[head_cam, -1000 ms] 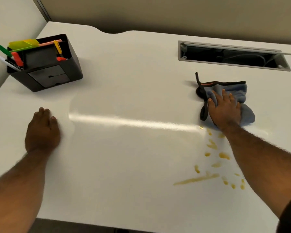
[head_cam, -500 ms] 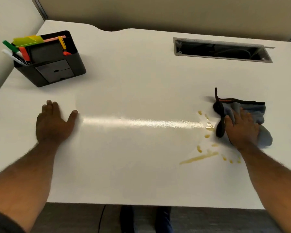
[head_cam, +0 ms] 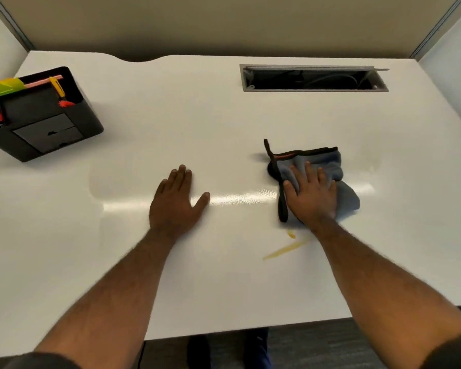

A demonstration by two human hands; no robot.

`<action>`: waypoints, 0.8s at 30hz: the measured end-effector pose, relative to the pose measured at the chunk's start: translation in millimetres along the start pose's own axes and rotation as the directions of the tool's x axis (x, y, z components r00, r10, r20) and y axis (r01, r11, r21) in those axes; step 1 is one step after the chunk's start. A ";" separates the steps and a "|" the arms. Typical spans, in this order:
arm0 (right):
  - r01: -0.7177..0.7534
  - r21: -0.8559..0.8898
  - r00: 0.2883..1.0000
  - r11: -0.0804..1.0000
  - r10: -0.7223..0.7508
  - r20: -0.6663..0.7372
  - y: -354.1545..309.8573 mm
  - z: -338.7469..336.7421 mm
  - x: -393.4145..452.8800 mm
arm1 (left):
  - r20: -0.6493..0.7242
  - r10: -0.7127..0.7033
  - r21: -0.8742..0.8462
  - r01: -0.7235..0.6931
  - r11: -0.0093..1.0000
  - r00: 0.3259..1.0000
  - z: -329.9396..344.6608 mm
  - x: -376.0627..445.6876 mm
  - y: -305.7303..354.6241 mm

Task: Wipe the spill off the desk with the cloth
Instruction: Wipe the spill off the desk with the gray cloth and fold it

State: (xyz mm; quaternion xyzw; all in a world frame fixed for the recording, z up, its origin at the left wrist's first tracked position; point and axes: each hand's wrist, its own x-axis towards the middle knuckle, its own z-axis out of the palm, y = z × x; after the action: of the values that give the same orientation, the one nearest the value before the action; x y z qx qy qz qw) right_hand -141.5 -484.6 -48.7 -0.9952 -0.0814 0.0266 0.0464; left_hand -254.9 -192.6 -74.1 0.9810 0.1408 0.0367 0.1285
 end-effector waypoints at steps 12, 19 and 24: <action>0.369 0.041 0.929 0.928 -0.370 0.015 -63.8 18.9 -21.9 | -0.010 0.009 0.054 -0.008 0.998 1.000 1.8 1.0 2.1; 0.036 -0.011 0.994 0.999 -0.035 0.108 22.1 6.3 6.8 | 0.003 0.002 0.037 -0.002 0.999 1.000 4.1 1.5 -1.1; -0.150 0.064 0.982 0.987 0.141 0.128 85.3 -8.5 -3.8 | 0.019 0.004 0.034 -0.005 0.999 1.000 3.9 1.0 -0.1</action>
State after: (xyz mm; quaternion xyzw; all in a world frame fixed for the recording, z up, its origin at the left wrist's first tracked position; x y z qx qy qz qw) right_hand -131.0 -569.8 -48.3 -0.9926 -0.0102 0.0942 0.0757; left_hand -253.5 -193.1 -77.8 0.9837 0.1379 0.0255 0.1130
